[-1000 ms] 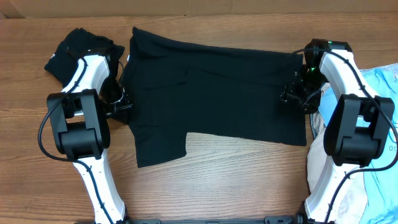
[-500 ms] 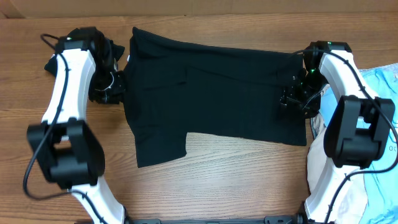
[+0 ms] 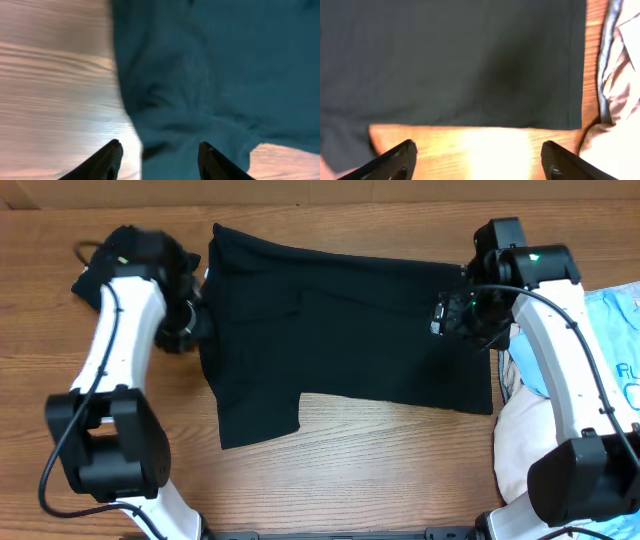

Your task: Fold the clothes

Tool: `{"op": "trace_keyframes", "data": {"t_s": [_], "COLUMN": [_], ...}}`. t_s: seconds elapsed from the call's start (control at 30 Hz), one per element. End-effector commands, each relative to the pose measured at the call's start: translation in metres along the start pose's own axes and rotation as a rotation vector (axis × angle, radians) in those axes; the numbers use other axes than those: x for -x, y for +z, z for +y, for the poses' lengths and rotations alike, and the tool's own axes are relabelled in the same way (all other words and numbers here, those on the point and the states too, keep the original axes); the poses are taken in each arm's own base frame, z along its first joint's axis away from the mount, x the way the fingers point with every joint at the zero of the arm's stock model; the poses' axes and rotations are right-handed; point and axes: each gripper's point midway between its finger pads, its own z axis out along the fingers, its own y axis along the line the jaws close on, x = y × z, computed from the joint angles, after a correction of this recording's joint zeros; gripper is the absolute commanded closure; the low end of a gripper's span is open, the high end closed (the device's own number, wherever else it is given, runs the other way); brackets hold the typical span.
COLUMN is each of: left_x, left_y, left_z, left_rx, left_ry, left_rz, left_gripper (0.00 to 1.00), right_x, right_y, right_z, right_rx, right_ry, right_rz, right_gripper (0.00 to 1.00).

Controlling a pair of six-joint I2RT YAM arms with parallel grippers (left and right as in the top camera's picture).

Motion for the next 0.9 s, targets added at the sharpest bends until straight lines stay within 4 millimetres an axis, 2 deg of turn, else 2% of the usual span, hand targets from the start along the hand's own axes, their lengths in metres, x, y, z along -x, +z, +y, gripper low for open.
{"op": "trace_keyframes", "data": {"t_s": [0.0, 0.1, 0.13, 0.3, 0.43, 0.53, 0.6, 0.67, 0.77, 0.87], "left_x": [-0.023, -0.024, -0.024, -0.028, -0.054, -0.075, -0.088, -0.098, -0.103, -0.102], "left_y": [0.029, 0.048, 0.053, 0.069, 0.087, 0.099, 0.105, 0.103, 0.090, 0.078], "left_z": [-0.026, -0.022, -0.018, 0.003, 0.032, 0.051, 0.061, 0.079, 0.112, 0.133], "left_rx": [-0.075, -0.038, -0.020, 0.052, 0.168, 0.234, 0.253, 0.314, 0.397, 0.358], "left_ry": [0.069, 0.050, 0.029, -0.014, -0.047, -0.099, -0.138, -0.227, -0.340, -0.460], "left_rz": [0.050, 0.028, 0.016, 0.002, 0.051, 0.082, 0.111, 0.129, 0.141, 0.162], "left_gripper": [0.56, 0.92, 0.96, 0.96, 0.96, 0.96, 0.96, 0.96, 0.95, 0.96], "right_x": [-0.001, -0.003, -0.005, -0.017, -0.024, -0.031, -0.037, -0.041, -0.043, -0.044], "right_y": [0.025, 0.039, 0.043, 0.060, 0.071, 0.081, 0.087, 0.090, 0.093, 0.097], "right_z": [-0.019, -0.015, -0.018, -0.042, -0.058, -0.063, -0.065, -0.066, -0.071, -0.071], "right_rx": [-0.031, 0.068, 0.082, 0.059, 0.050, 0.038, 0.032, 0.025, 0.006, 0.008], "right_ry": [0.181, 0.231, 0.246, 0.305, 0.335, 0.328, 0.330, 0.332, 0.331, 0.331], "right_rz": [0.024, 0.062, 0.075, 0.119, 0.140, 0.152, 0.168, 0.178, 0.174, 0.173], "right_gripper": [0.15, 0.15, 0.15, 0.25, 0.34, 0.46, 0.50, 0.50, 0.50, 0.50]}}
